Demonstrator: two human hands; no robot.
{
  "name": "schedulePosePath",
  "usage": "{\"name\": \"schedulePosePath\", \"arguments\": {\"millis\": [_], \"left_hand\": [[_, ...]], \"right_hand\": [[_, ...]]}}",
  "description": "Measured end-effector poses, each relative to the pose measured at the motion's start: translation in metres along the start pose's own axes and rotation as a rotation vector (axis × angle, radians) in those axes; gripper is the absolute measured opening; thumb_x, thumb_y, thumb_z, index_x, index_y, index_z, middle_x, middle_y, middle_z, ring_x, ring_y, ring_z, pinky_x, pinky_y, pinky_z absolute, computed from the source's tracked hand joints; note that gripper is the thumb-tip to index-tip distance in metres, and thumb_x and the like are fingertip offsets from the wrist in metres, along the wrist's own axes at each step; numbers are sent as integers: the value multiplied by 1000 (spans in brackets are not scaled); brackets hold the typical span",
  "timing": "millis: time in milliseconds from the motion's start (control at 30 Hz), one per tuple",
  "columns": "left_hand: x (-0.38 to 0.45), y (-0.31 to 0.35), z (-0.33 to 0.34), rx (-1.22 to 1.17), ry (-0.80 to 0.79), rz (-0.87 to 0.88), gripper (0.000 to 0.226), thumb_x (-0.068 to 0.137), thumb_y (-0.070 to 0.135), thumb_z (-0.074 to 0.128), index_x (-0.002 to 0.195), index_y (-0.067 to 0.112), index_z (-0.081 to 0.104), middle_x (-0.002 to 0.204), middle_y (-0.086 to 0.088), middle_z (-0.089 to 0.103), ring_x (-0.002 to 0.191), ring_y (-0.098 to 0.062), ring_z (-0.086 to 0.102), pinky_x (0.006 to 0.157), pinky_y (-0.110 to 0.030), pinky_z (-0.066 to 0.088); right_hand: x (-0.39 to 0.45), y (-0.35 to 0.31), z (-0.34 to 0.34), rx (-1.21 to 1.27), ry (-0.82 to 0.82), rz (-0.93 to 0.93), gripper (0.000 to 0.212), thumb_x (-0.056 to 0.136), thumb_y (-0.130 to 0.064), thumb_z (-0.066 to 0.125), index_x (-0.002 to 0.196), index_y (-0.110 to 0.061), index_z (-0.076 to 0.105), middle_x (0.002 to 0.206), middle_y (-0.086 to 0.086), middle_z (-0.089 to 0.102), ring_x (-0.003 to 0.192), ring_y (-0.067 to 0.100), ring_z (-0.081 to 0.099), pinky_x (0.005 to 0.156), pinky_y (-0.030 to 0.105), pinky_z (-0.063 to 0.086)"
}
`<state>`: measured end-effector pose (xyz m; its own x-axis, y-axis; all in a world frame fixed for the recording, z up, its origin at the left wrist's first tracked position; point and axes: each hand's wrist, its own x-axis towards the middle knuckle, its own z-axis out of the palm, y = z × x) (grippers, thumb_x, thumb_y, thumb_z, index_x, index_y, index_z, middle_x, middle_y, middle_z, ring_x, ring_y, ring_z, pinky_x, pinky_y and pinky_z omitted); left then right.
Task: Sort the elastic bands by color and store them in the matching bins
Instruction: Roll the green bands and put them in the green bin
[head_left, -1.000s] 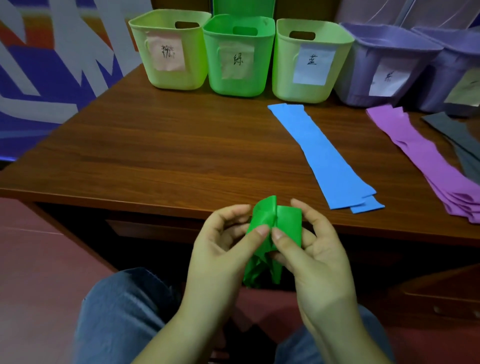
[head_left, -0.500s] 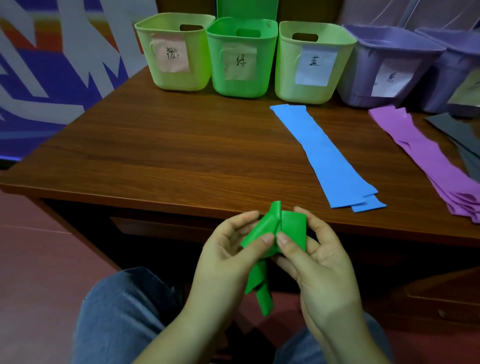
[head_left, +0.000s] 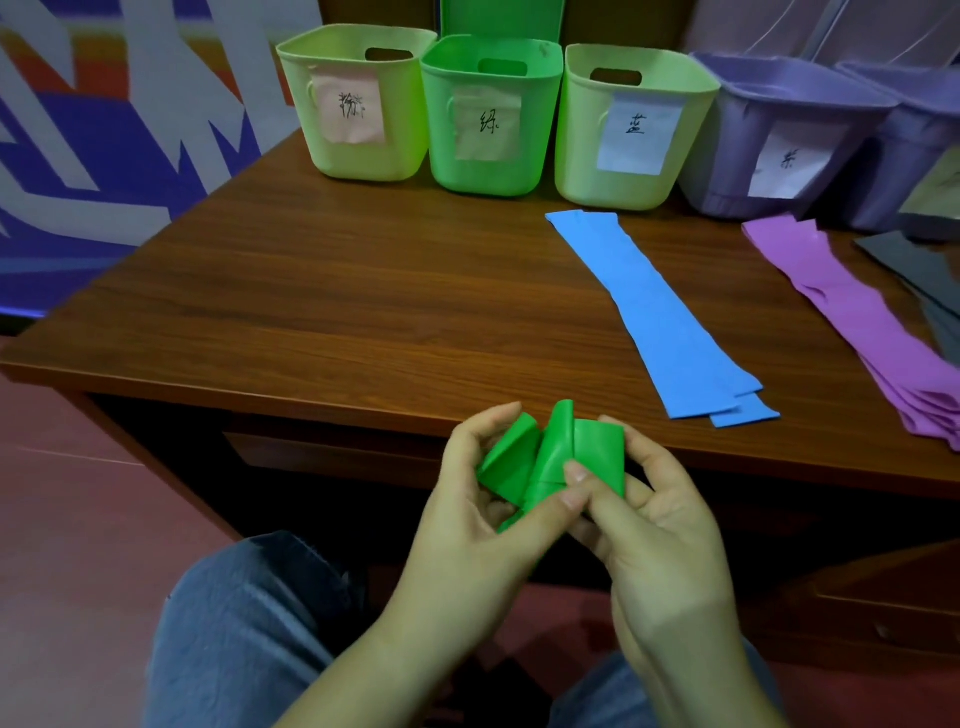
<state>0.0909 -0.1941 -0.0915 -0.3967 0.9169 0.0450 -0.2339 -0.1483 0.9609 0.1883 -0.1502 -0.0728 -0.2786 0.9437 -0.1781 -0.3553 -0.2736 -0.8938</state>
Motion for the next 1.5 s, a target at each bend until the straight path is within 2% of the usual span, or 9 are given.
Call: {"name": "schedulePosePath", "arguments": {"millis": [133,333,500,633,767,933,1167,1333,1500], "left_hand": [[5,-1,-2,92,65,38,39,76,22,72,113,26,58,102,8,68,93,-7,65,77,-20,50],[12,7,-6,-121,142,-128,22,95,14,43,102,15,64,85,-2,73,75,-11,68,63,-21,55],[11,14,-13,85,178,0,23,92,26,52,107,20,67,97,-3,73,92,-15,68,86,-33,49],[8,25,-25,539,158,263,38,88,43,53,126,43,51,106,13,67,101,-5,64,88,-25,48],[8,36,-16,110,117,7,23,89,27,52,110,26,63,96,1,74,83,-9,68,75,-24,51],[1,33,3,-388,175,-216,29,73,21,52,95,13,69,88,-10,74,72,-13,70,58,-19,54],[-9,30,8,-264,223,-186,27,65,22,63,90,17,73,96,-7,73,81,-13,69,66,-18,55],[-7,31,5,-294,214,-282,25,64,19,62,86,8,66,70,-7,68,54,-8,62,48,-16,49],[1,30,-7,-363,232,-392,28,65,12,61,91,2,63,61,-8,65,48,-11,59,44,-17,47]], "right_hand": [[-1,-4,0,-8,1,-11,34,83,7,56,104,-20,56,81,4,75,75,14,72,59,21,56],[-3,-7,-1,-24,-17,-6,35,84,7,56,105,-21,55,78,3,75,72,14,72,56,21,55],[-2,-11,-4,-64,-20,-14,36,82,5,57,105,-23,56,79,4,75,72,14,72,55,22,55],[-1,-21,-9,-100,-31,-53,38,81,5,58,105,-23,56,76,4,74,70,13,71,53,21,54],[-5,-24,-7,-132,-58,-73,39,80,6,58,106,-24,56,74,3,74,67,11,70,53,21,54],[-14,-17,2,-155,-99,-92,44,79,11,59,108,-22,56,77,6,74,68,11,70,59,20,55],[-18,-17,3,-196,-102,-129,46,80,12,58,111,-21,54,78,3,75,66,8,69,56,15,51],[-18,-11,3,-257,-111,-154,48,80,14,59,110,-22,54,77,5,74,66,10,69,60,17,53],[-14,-14,0,-289,-117,-171,50,81,13,59,114,-24,53,77,6,74,68,12,70,63,19,55]]}}
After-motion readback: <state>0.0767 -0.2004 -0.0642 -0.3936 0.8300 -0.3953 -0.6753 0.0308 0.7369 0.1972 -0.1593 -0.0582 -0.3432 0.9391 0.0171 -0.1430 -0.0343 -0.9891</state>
